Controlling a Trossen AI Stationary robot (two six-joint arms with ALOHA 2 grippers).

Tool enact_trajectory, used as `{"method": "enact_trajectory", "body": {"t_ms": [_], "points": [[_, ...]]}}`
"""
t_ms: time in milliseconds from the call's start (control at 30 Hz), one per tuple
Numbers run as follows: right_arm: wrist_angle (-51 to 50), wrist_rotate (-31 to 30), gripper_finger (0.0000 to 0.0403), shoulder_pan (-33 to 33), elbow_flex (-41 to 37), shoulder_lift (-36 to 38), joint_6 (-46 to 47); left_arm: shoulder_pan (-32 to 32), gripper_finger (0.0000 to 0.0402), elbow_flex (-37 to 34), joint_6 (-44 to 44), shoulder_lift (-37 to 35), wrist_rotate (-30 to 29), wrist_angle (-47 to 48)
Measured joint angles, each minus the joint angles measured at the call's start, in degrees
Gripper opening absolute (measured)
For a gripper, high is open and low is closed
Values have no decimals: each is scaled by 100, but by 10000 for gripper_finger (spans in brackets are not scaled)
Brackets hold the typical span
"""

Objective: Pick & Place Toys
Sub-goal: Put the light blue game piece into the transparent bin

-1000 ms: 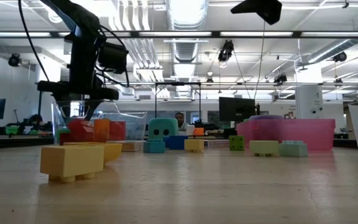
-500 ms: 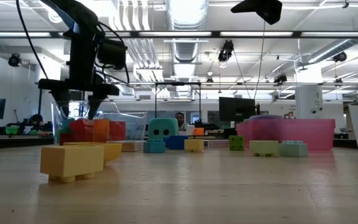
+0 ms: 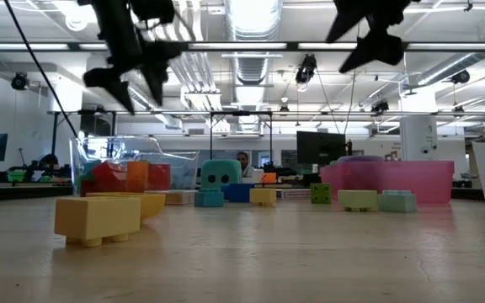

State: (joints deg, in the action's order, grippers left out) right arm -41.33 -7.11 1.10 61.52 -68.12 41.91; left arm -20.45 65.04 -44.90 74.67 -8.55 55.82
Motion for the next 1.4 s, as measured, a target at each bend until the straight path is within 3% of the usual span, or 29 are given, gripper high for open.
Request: {"method": "enact_trajectory", "body": {"t_ms": [200, 633, 1033, 1400], "points": [[-588, 458, 299, 2, 0, -496, -136, 579, 312, -58, 439, -321, 512, -985], [-1593, 920, 299, 378, -45, -1559, -386, 1414, 312, -134, 934, -292, 568, -1687], [-763, 839, 299, 551, -436, -2249, 350, 1607, 312, -171, 1027, -294, 560, -2093], [81, 564, 299, 588, -1086, -2293, 901, 1607, 312, -169, 1064, -294, 561, -2093]]}}
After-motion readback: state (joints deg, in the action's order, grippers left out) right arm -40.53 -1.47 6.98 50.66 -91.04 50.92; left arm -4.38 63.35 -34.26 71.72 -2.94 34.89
